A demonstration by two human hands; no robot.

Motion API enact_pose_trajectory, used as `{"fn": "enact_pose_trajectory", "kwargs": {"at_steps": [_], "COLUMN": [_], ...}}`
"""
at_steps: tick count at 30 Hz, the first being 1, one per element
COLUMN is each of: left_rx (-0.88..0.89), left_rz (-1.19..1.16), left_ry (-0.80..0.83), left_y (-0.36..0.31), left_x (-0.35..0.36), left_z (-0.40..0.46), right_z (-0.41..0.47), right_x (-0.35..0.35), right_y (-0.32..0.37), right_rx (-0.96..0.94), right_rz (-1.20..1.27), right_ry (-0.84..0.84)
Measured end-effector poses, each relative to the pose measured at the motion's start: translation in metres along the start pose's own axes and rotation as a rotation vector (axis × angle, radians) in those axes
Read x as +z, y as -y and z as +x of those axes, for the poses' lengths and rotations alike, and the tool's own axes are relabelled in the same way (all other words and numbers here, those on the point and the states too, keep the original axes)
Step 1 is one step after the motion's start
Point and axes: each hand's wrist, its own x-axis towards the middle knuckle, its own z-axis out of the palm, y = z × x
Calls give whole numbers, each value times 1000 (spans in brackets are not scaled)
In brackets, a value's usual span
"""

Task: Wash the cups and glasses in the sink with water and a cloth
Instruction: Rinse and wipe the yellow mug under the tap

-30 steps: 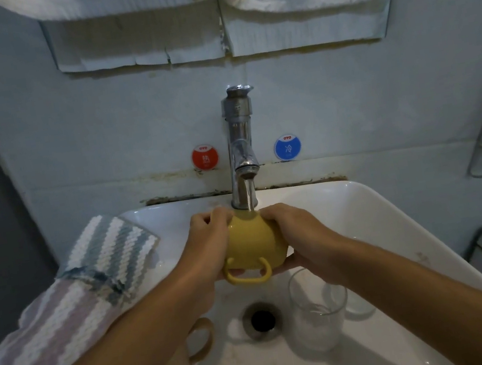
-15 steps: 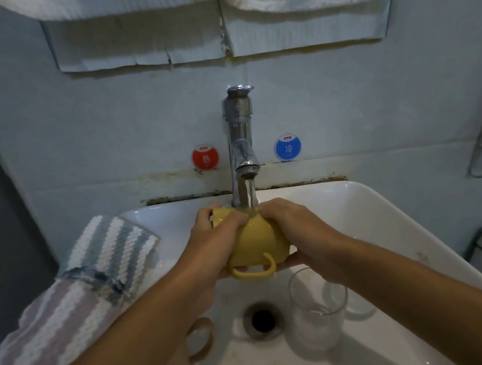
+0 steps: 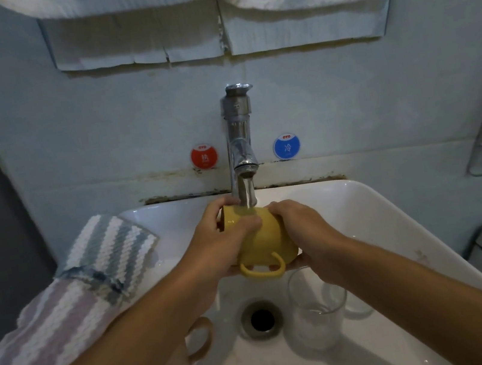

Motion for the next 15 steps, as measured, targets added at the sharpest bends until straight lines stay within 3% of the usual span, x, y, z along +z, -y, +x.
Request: {"fn": "enact_pose_trajectory", "kwargs": {"at_steps": [8, 15], "left_rx": [-9, -4], "left_rz": [-52, 4], "left_ry": [-127, -80], "left_y": [-3, -2], "left_x": [-4, -2], "left_z": [1, 0], "right_z": [-3, 1], "right_x": [4, -4], "right_y": [1, 2], "right_rx": [-61, -108], "right_rz": [14, -11], "right_ry": [87, 111]}}
